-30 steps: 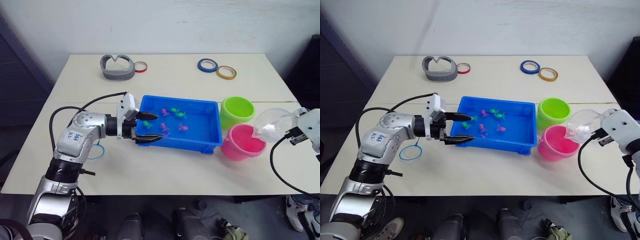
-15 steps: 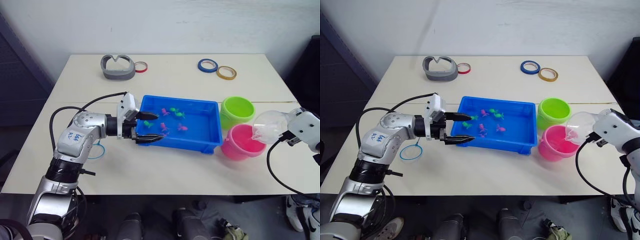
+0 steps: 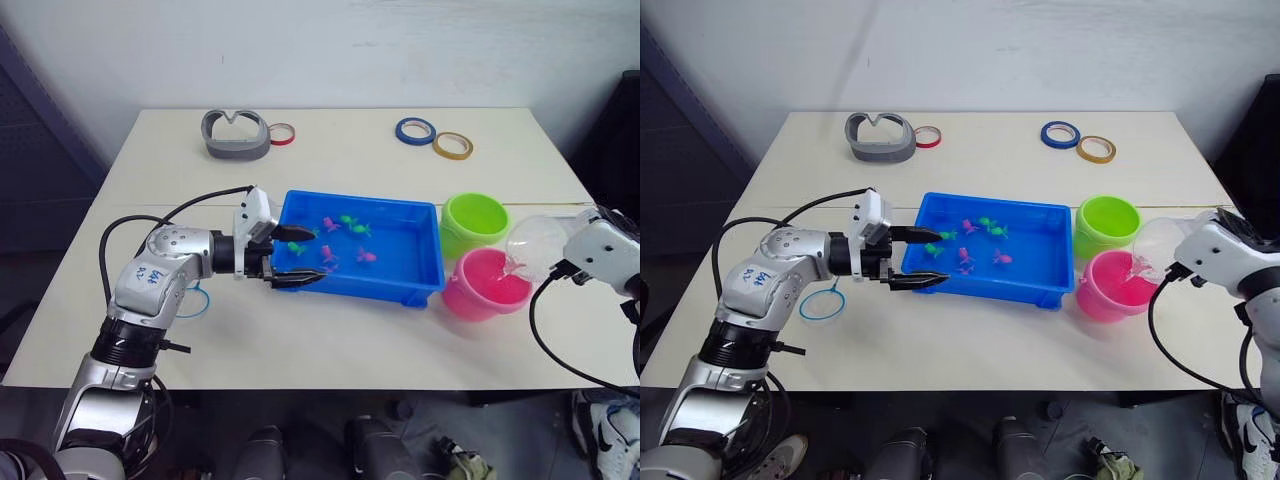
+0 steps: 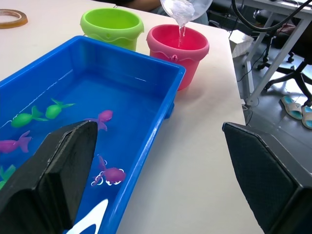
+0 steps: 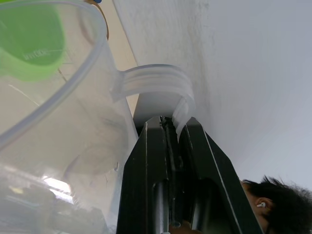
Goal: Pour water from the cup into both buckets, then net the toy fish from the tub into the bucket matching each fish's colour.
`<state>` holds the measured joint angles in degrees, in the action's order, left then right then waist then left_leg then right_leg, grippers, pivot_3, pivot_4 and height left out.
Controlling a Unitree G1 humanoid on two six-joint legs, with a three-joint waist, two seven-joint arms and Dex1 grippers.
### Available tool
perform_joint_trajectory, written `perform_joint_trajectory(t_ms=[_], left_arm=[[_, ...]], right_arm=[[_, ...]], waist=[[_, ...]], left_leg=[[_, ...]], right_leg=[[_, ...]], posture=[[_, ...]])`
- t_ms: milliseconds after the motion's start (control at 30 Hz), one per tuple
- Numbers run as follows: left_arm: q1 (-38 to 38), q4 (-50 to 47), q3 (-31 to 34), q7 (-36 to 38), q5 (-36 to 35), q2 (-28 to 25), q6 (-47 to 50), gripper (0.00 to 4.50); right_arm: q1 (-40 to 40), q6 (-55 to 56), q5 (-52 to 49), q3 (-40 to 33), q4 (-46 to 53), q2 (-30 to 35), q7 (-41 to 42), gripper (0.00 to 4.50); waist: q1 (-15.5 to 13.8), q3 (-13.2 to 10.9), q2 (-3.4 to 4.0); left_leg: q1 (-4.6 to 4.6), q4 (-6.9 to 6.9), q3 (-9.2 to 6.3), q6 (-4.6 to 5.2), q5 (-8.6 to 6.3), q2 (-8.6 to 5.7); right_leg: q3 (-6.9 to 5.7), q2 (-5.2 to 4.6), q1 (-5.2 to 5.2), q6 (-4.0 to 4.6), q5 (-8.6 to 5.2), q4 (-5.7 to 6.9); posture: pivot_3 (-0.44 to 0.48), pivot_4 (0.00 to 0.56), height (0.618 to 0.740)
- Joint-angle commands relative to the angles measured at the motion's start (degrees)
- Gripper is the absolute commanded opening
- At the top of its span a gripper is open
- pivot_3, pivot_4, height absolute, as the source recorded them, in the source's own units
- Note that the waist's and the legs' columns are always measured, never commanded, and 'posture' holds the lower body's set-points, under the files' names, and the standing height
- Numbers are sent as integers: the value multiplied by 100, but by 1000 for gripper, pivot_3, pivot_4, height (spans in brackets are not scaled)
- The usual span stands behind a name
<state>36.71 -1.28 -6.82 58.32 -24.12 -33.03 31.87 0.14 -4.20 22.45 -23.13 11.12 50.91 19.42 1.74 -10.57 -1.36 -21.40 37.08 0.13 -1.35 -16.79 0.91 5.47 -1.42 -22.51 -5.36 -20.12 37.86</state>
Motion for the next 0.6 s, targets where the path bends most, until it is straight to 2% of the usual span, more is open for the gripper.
perform_joint_trajectory(t_ms=[33,600], left_arm=[[-12,-160,75,-9,36,-18,-105,4500],[-32,-136,64,2,135,-23,-334,4500]], right_arm=[[-133,131,96,-169,93,196,-115,36],[-193,234,196,-135,52,214,-91,36]], waist=[[1,0,0],[-2,0,0]], left_leg=[[0,0,0,0,0,0],[0,2,1,0,0,0]], right_leg=[[0,0,0,0,0,0],[0,0,0,0,0,1]], posture=[[0,150,740],[0,150,740]])
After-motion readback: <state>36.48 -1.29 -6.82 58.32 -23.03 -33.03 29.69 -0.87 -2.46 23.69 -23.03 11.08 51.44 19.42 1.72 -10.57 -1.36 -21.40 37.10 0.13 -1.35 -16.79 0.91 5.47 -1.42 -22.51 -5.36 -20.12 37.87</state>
